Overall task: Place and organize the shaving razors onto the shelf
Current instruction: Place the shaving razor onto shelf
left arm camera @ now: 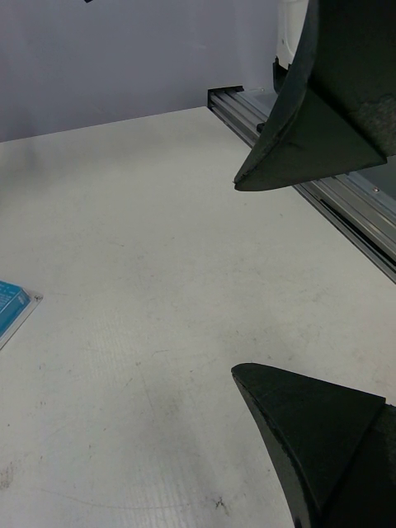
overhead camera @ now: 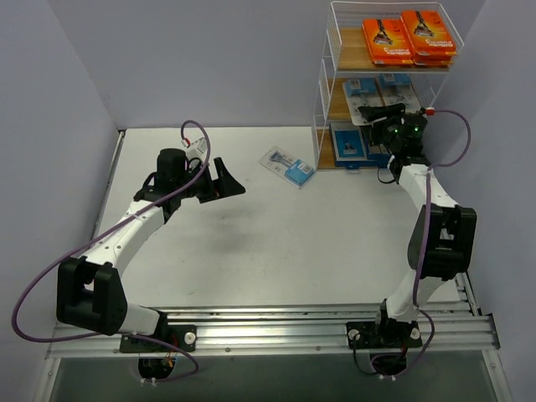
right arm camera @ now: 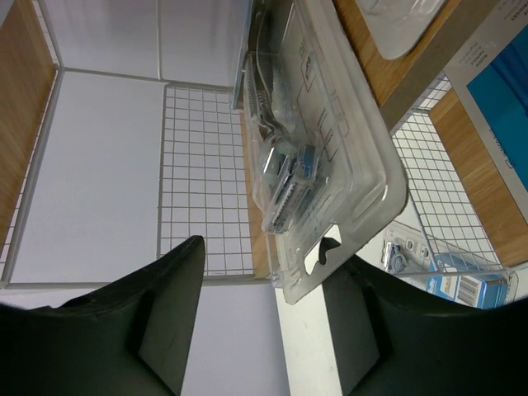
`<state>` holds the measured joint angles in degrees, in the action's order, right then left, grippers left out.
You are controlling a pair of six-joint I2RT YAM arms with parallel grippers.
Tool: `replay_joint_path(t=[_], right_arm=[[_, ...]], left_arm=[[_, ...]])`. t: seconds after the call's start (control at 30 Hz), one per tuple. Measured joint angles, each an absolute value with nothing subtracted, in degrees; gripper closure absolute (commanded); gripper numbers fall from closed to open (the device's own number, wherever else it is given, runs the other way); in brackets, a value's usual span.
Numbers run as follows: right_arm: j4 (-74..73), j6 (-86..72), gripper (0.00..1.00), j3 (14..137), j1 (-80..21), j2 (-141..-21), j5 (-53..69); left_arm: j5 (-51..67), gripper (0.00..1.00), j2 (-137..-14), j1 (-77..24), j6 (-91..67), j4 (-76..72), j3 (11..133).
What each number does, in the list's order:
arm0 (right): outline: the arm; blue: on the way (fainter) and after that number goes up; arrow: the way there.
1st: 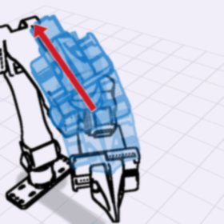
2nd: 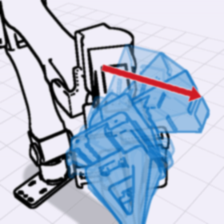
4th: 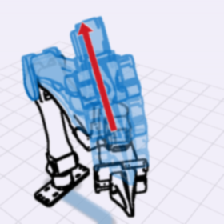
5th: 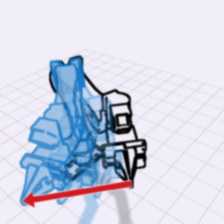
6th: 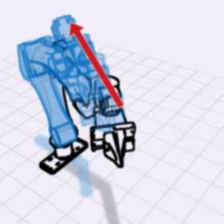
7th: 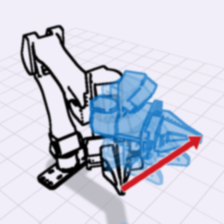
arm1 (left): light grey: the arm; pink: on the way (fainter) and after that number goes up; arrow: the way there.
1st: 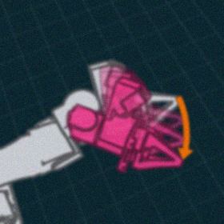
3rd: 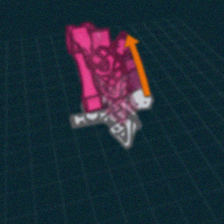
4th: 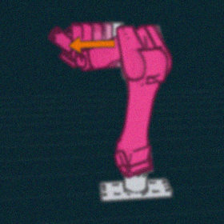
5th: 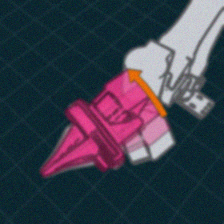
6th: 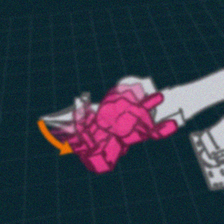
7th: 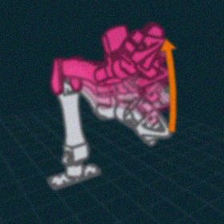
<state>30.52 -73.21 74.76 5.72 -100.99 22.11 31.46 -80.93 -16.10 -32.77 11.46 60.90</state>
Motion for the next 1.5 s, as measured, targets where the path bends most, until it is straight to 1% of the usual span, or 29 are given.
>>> replay_joint_path(t=[0.07, 0.1, 0.2, 0.37, 0.5, 0.6, 0.7, 1.1, 1.5], right_arm=[[30.5, -73.2, 0.53, 74.6, 5.8, -100.6, 22.3], [30.6, -73.2, 0.59, 74.5, 5.9, -100.4, 22.4], [30.9, -73.4, 0.70, 73.7, 6.0, -99.9, 22.7], [31.0, -73.6, 0.76, 73.0, 6.0, -99.8, 23.0], [31.2, -73.8, 0.89, 72.3, 6.0, -99.8, 23.1], [32.4, -74.6, 0.96, 71.5, 6.0, -99.8, 23.4], [34.3, -75.7, 1.00, 70.8, 6.0, -99.8, 23.5], [39.8, -80.6, 1.00, 70.2, 6.2, -100.3, 24.1], [42.9, -83.2, 1.00, 70.5, 7.7, -103.6, 25.9]], left_arm=[[31.6, 0.06, -80.9, -16.1, -32.8, 11.5, 60.9], [31.6, 0.06, -80.9, -16.1, -32.8, 11.5, 60.9], [31.6, 0.06, -80.9, -16.1, -32.8, 11.5, 60.9], [31.6, 0.06, -80.9, -16.1, -32.8, 11.5, 60.9], [31.6, 0.06, -80.9, -16.1, -32.8, 11.5, 60.9], [31.6, 0.06, -80.9, -16.1, -32.8, 11.5, 60.9], [31.6, 0.06, -80.9, -16.2, -32.8, 11.5, 60.9], [31.7, 0.06, -80.9, -16.2, -32.8, 11.5, 60.9], [31.7, 0.06, -81.5, -16.2, -32.8, 11.5, 60.9]])
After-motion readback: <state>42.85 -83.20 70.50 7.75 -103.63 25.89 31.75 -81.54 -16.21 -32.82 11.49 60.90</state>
